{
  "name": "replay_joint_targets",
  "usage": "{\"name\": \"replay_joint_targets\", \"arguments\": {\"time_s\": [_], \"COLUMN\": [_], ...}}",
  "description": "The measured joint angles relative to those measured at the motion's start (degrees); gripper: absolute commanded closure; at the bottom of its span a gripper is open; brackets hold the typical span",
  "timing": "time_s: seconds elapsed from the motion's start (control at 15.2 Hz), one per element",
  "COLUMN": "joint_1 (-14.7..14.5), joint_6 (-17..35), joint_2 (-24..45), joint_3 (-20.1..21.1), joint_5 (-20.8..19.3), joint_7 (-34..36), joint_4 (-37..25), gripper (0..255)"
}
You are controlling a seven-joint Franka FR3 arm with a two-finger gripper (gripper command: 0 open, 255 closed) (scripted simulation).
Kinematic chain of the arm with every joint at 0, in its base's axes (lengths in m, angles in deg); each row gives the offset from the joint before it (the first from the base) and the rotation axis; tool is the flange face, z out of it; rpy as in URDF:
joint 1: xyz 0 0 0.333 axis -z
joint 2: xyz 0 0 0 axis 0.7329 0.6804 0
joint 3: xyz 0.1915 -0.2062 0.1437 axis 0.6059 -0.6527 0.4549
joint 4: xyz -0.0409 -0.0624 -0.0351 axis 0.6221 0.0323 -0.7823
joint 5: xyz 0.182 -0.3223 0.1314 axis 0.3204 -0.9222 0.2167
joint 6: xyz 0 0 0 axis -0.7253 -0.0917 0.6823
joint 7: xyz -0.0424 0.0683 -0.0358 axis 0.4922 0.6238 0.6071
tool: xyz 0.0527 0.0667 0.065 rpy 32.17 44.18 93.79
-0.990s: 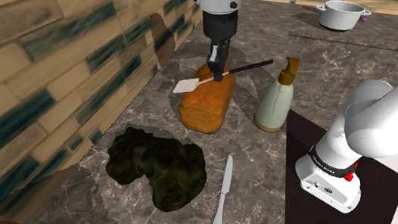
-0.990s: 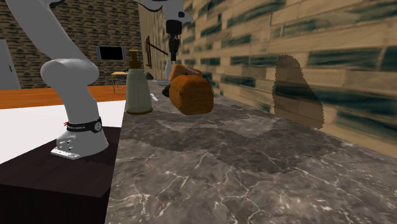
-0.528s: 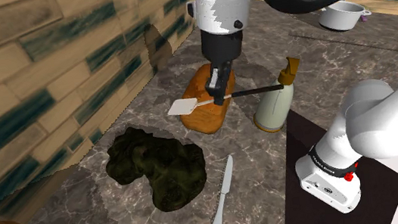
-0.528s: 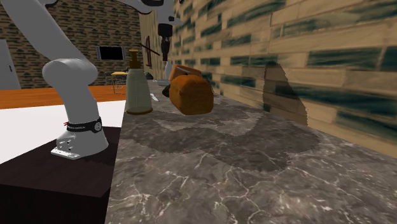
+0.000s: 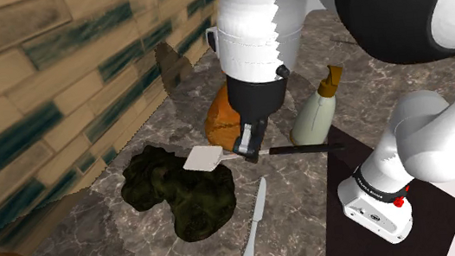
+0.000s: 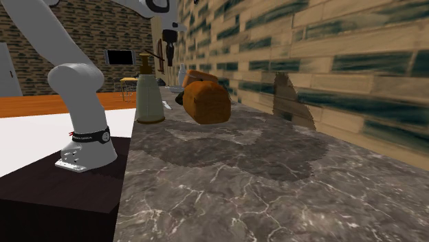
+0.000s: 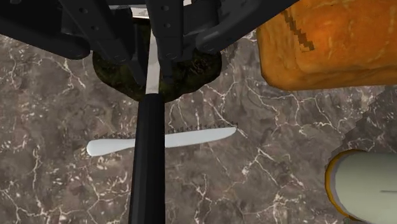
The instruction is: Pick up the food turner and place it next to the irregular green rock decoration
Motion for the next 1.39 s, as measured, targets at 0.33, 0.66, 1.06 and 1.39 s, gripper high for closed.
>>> {"name": "replay_joint_targets", "arguments": {"time_s": [0.33, 0.66, 1.06, 1.39], "joint_1": [-1.54, -2.14, -2.53, -2.60], "joint_6": [-0.12, 0.78, 4.36, 8.17], "joint_2": [2.54, 7.73, 10.30, 10.97], "joint_3": [5.98, 12.94, 16.44, 17.29], "joint_5": [1.16, 0.22, -0.47, -0.57], "joint_7": [7.69, 16.08, 19.77, 19.93], "joint_4": [-3.84, -8.98, -8.07, -4.84], "gripper": [255, 255, 255, 255]}}
